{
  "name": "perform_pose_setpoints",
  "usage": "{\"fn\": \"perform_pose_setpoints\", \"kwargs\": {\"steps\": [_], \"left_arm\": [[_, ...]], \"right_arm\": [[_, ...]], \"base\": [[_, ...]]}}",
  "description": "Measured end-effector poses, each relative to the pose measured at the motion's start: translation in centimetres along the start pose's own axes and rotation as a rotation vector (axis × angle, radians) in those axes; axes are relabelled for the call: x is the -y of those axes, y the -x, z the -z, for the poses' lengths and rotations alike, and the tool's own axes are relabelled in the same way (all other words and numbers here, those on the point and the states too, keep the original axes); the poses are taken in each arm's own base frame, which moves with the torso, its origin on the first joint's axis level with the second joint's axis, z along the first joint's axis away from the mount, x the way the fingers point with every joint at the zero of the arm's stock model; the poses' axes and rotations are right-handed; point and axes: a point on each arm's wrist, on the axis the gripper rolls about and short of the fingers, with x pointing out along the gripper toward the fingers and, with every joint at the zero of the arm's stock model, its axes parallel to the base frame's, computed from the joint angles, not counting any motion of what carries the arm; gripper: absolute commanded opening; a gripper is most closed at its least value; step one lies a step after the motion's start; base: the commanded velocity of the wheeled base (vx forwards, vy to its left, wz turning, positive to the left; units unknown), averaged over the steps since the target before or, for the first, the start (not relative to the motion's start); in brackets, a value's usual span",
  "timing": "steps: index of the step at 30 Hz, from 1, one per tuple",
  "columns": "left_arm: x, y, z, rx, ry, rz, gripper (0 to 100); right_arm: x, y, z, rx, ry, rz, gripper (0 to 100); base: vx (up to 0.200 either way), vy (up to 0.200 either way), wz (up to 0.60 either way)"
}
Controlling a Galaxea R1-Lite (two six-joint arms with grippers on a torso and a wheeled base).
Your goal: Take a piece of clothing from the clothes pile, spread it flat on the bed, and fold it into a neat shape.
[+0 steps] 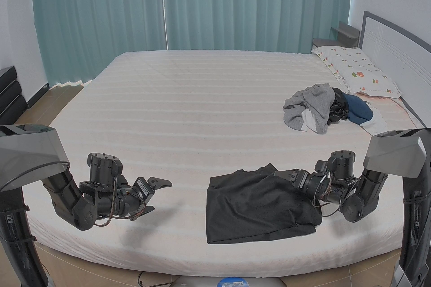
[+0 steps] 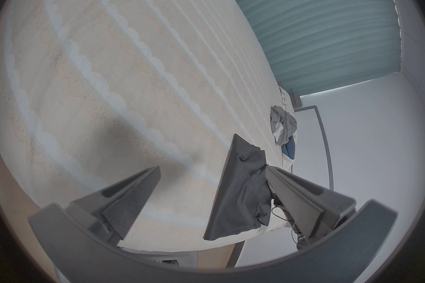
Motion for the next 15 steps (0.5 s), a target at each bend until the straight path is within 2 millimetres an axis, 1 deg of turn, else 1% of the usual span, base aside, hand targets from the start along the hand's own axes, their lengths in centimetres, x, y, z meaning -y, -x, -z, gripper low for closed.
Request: {"fn": "perform_pose_setpoints", "kwargs": {"steps": [3,10,15], "left_arm": [[0.0,0.0,0.0,0.000,0.000,-0.001,100],[0.1,-0.1,0.0,0.002,-0.002,0.001,100],[0.1,-0.1,-0.2,0.007,-0.001,0.002,100]], "right_arm": [[1.2,0.4,-1.2,0.043,-0.015,0.027,100],[2.7,1.7,-3.5,0.120,-0.034,0.057,100],[3.3,2.1,-4.2,0.140,-0.043,0.065,100]], "base": [[0.000,0.000,0.00],[0.000,0.000,0.00],[0.000,0.000,0.00]]}}
